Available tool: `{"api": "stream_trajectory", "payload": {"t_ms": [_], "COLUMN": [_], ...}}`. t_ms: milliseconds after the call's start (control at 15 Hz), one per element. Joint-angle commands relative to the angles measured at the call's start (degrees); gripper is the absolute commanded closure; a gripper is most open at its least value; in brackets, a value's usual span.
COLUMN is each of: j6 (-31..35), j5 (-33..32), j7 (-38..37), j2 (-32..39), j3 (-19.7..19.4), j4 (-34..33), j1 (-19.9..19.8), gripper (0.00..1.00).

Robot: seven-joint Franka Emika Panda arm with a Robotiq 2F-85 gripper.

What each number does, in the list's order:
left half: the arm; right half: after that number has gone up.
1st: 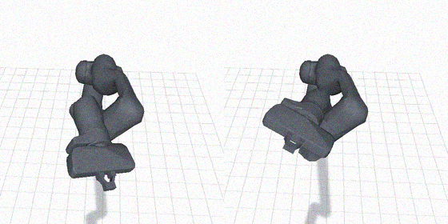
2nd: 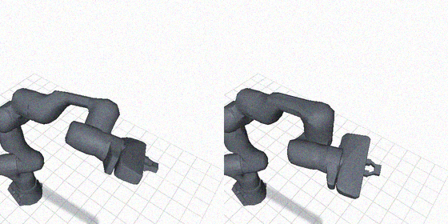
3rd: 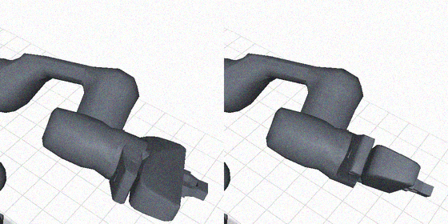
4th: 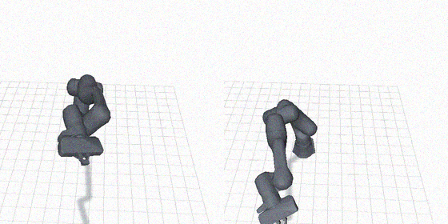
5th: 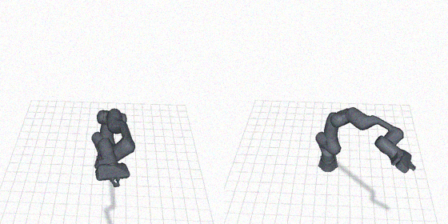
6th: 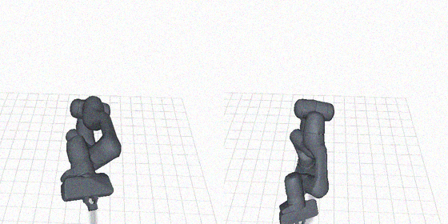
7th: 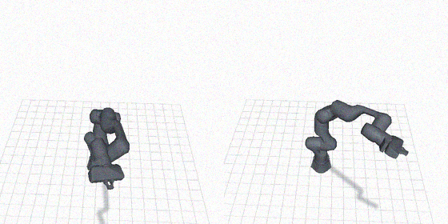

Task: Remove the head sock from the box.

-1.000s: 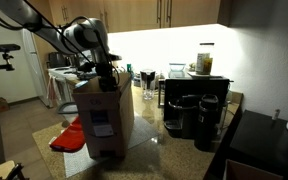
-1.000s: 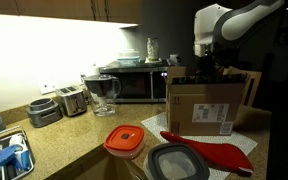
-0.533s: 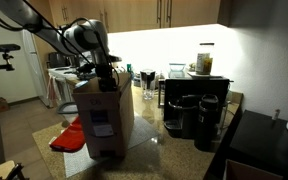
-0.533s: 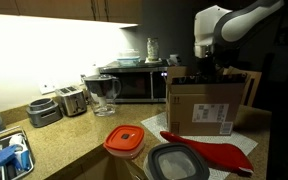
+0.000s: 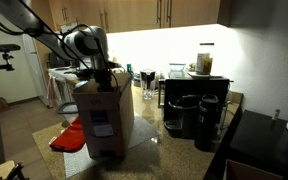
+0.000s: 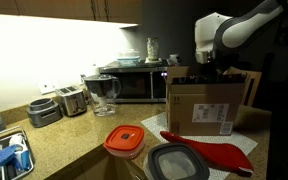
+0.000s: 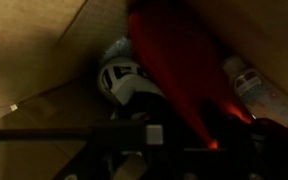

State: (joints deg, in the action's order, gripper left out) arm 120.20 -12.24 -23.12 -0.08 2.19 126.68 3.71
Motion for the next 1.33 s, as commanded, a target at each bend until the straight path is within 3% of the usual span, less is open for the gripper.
{"api": "stream_trajectory", "payload": {"t_ms": [0, 133, 267, 1267], "j6": [0.9, 0.6, -0.2, -14.3], "j5": [-0.8, -0.4, -0.1, 6.6], "j7": [0.2, 0.6, 1.0, 12.2], "j2": [-0.8, -1.1, -1.9, -10.3], "j3": [0.0, 0.0, 0.0, -0.1], "j4": [1.1, 1.0, 0.7, -8.2], "j1": [-0.5, -0.5, -0.5, -0.7], "gripper": [0.78, 0.92, 1.0, 1.0]}}
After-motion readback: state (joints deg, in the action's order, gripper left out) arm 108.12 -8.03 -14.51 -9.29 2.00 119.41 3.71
